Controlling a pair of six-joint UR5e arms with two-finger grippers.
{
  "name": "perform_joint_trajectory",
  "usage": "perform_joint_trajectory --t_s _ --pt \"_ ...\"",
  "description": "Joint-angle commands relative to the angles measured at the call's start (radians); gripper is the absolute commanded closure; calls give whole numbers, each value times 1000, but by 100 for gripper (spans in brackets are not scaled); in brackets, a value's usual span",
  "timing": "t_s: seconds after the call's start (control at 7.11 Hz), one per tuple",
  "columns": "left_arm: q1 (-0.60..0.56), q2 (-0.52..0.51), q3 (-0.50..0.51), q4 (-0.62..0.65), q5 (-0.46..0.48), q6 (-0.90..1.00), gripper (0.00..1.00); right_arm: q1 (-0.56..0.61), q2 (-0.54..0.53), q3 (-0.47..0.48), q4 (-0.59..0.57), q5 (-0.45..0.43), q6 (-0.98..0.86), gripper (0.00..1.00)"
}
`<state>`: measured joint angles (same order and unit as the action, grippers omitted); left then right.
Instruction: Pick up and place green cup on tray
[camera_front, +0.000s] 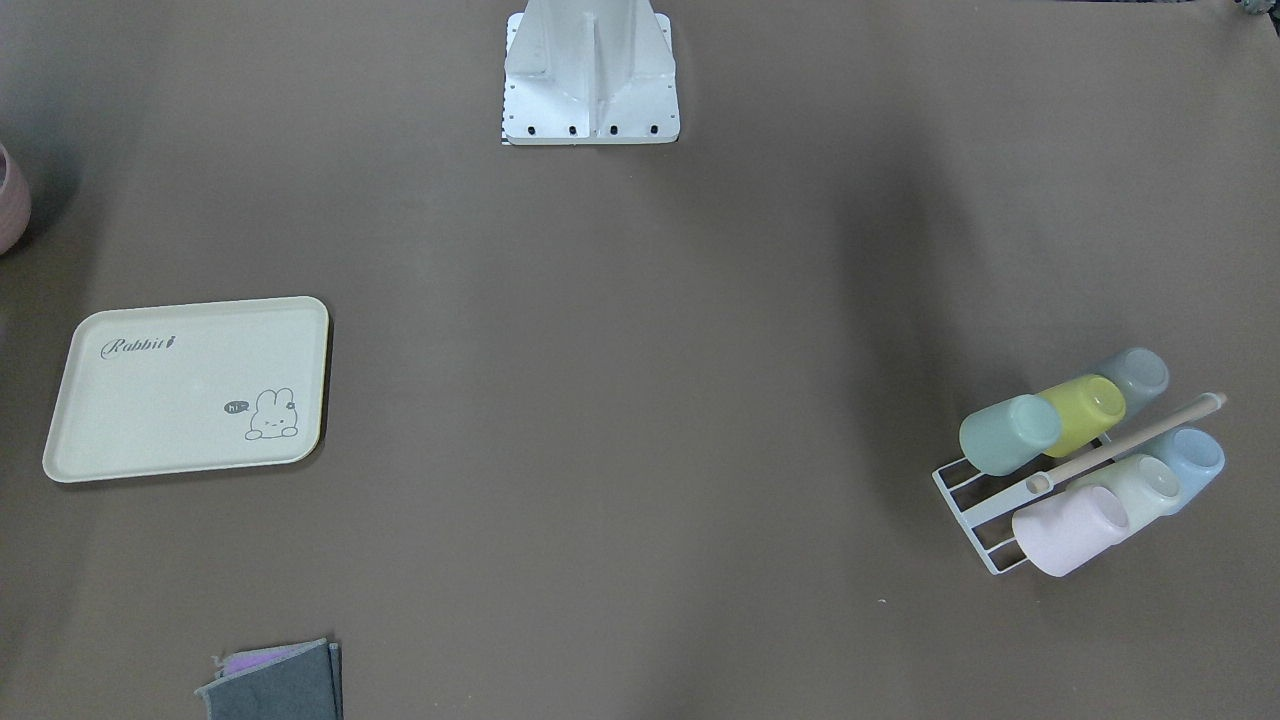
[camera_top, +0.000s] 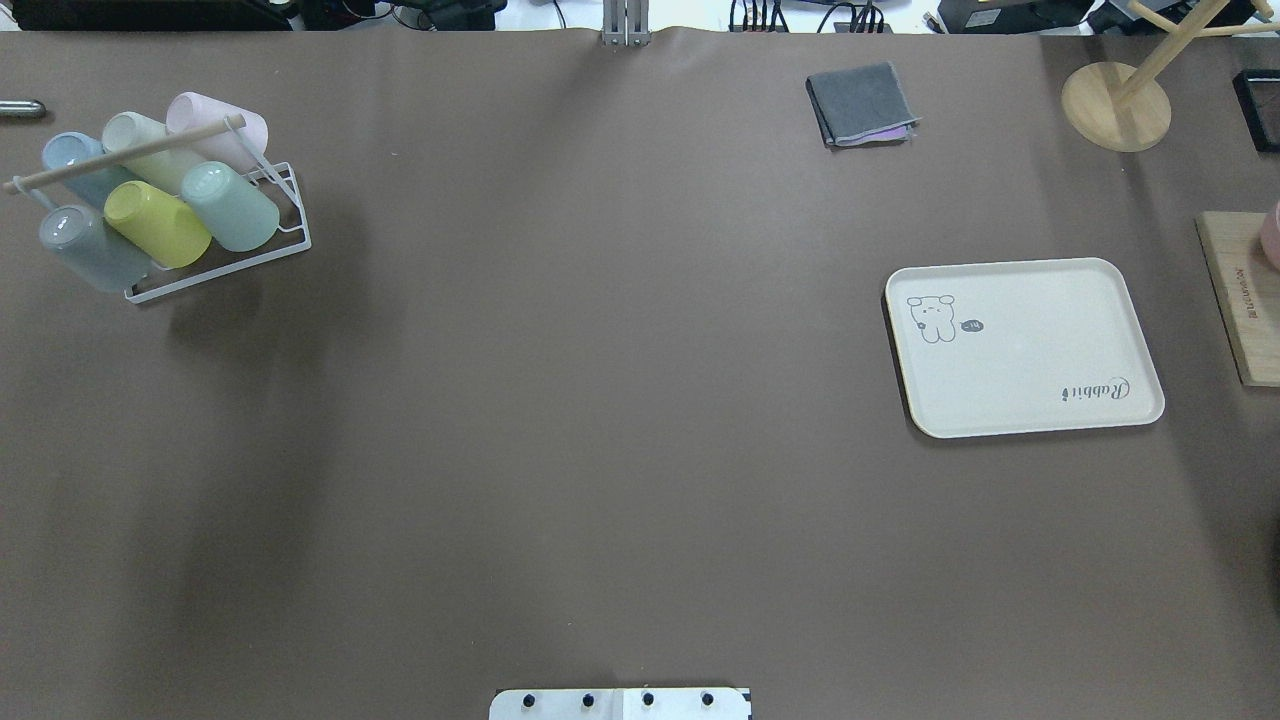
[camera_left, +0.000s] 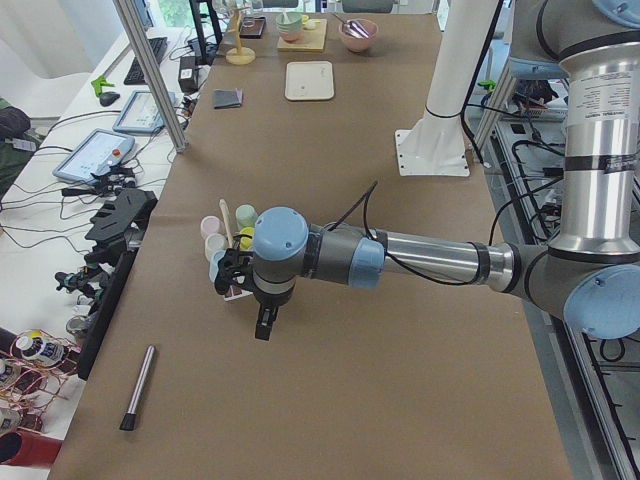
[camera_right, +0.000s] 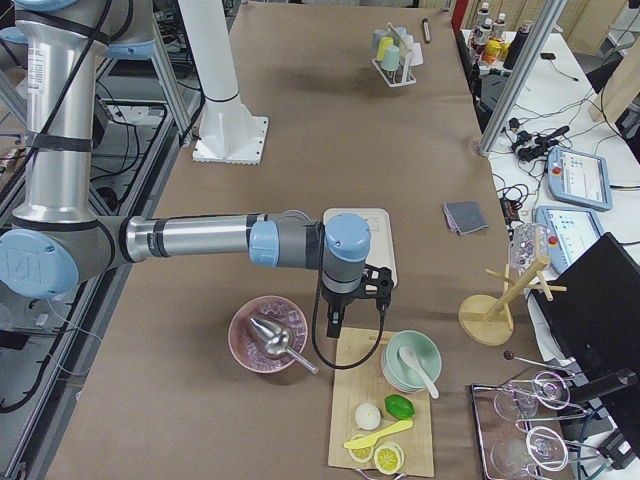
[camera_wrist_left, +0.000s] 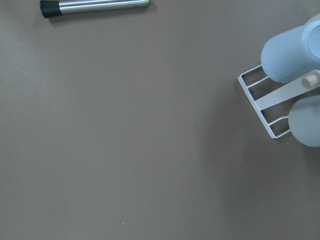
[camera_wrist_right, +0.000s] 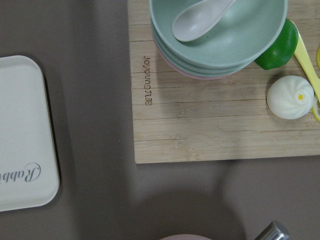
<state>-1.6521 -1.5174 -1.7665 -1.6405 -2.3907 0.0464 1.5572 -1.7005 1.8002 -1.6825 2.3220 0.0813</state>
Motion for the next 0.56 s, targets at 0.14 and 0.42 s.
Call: perform_joint_trajectory --t_s 0.14,0.42 --pt "58 -79 -57 -5 68 1 2 -37 21 4 6 -15 3 0" --pt "157 -124 -99 -7 204 7 2 -167 111 -28 13 -15 184 0"
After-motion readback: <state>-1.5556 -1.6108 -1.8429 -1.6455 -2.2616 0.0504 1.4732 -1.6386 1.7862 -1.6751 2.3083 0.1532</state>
